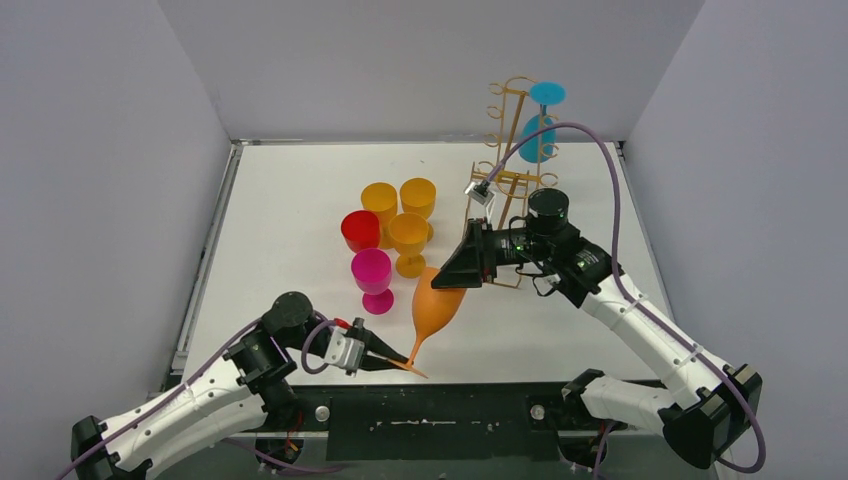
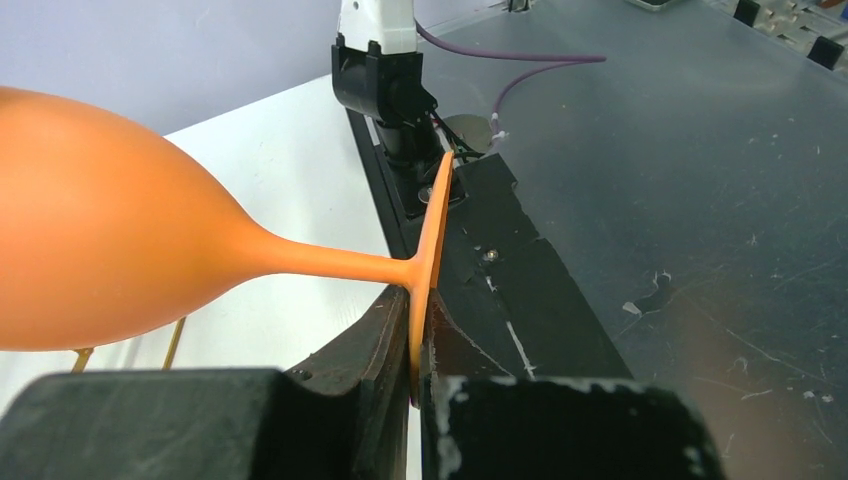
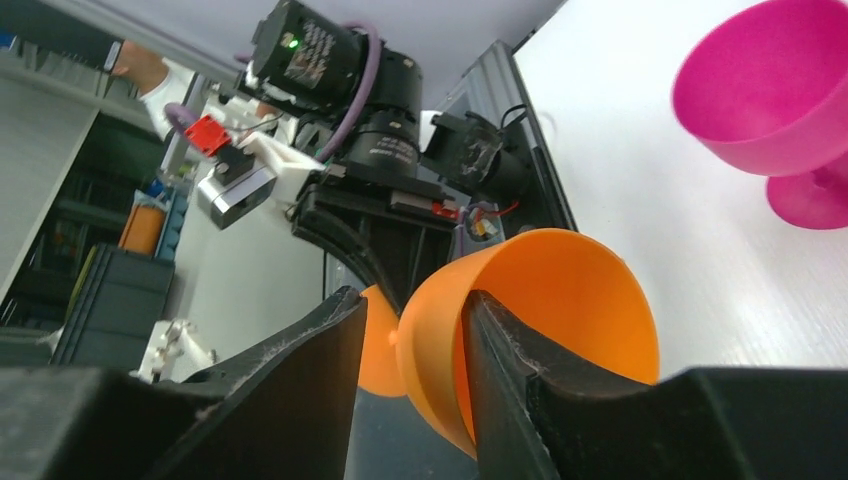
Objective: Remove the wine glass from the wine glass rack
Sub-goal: Place the wine glass at the center of the board.
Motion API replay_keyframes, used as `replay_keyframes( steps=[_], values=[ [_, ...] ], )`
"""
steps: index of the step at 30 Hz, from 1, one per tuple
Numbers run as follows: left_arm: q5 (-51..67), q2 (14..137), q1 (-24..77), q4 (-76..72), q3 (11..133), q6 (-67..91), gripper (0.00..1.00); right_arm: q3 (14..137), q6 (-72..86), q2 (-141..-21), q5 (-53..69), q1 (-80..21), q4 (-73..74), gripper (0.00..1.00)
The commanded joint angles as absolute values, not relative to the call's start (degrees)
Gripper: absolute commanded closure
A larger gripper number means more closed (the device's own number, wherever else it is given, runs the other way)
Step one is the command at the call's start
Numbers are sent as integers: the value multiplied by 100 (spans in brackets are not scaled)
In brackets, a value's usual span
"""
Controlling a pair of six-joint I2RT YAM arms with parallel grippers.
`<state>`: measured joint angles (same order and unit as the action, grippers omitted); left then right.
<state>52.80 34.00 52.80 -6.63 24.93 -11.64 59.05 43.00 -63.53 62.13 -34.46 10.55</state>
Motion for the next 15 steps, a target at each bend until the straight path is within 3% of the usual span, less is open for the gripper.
replay_keyframes(
  steps=[1,8,15],
  values=[
    [5248,3353,5265,-472,2689,-1458,100,6276,4552,-6354,7250,-3461,367,61],
    [5013,3150,5265,-273,2607,-1563,100,7050,3411,-6839,7302,-3463,2143,71],
    [5014,3120,5261,-159,2566,-1488,100,7037,3492,-6838,7268,-3469,2136,88]
  ],
)
